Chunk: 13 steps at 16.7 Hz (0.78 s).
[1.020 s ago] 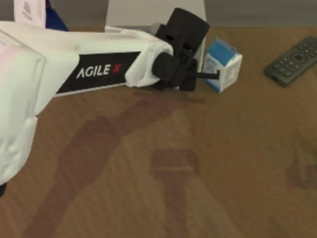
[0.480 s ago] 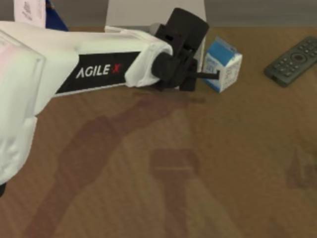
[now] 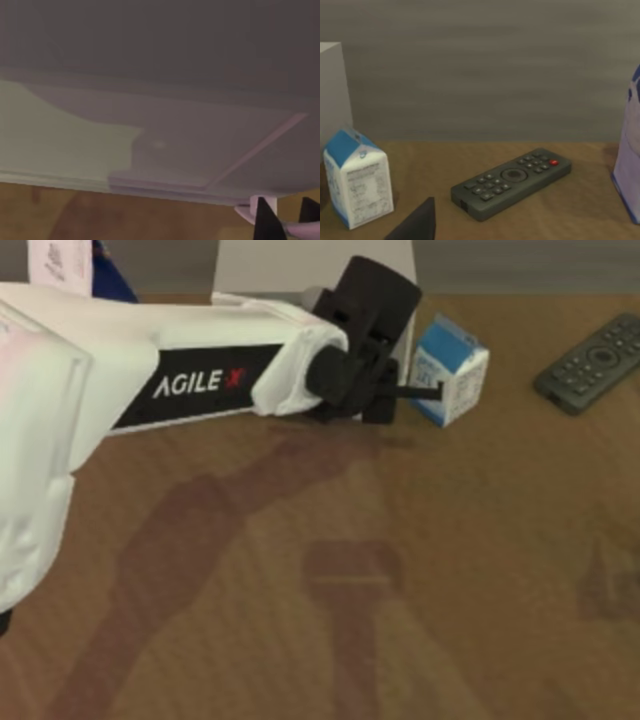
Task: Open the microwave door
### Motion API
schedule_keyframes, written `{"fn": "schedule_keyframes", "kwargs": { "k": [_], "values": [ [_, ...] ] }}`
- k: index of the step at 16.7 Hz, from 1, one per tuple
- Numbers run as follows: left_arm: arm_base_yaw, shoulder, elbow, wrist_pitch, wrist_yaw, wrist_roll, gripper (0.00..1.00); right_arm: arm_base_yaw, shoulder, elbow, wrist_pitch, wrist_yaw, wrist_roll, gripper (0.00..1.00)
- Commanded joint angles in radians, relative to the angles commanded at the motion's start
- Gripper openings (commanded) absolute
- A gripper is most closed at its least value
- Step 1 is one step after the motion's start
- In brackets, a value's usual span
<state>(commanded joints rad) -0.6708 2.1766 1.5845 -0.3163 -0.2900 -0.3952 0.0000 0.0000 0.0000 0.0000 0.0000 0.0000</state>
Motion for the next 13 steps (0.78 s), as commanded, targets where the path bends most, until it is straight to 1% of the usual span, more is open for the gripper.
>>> {"fn": "schedule_keyframes", "kwargs": {
  "k": [5,13],
  "values": [
    [-0.008,0.003,-0.002,0.001,0.009,-0.002,0.00,0.000,0.000,0.000,0.000,0.000,0.000,1.00],
    [0.010,-0.044,-0.074,0.045,0.043,0.057,0.00,0.000,0.000,0.000,0.000,0.000,0.000,1.00]
  ]
}}
